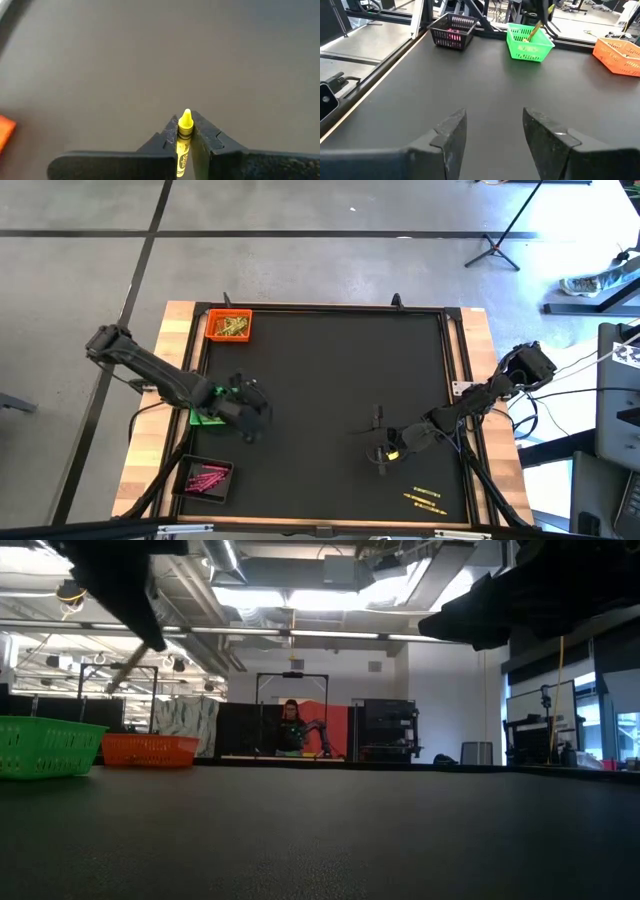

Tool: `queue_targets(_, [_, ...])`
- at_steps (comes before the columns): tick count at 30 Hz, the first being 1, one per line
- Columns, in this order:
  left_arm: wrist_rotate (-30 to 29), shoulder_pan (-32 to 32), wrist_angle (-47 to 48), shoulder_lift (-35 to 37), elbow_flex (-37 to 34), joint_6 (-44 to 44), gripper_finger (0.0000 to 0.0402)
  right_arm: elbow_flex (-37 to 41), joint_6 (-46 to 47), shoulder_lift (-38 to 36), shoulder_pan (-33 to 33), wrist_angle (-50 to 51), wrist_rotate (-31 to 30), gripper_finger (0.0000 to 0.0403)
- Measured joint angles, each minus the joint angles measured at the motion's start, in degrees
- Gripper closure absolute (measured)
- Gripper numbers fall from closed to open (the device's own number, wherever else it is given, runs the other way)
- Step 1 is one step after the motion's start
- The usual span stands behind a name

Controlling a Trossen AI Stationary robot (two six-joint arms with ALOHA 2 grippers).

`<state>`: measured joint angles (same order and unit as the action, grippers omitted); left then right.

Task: Sort crayons
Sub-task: Put the yellow crayon into the green bin

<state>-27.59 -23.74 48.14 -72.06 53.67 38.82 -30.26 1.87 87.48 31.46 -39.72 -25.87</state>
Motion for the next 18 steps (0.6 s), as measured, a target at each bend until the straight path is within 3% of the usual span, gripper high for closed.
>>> queue_targets(9, [-4.35, 5.47, 10.03, 7.44, 0.00, 1.54, 0.0394, 0.00, -0.08, 0.00, 0.00, 0.02, -0.02, 0.0210])
queue_targets(18, [-7.85, 24.72, 12.31, 8.26, 0.00, -9.54, 0.0388, 0.00, -0.07, 0.02, 0.00, 1.00, -0.02, 0.0210])
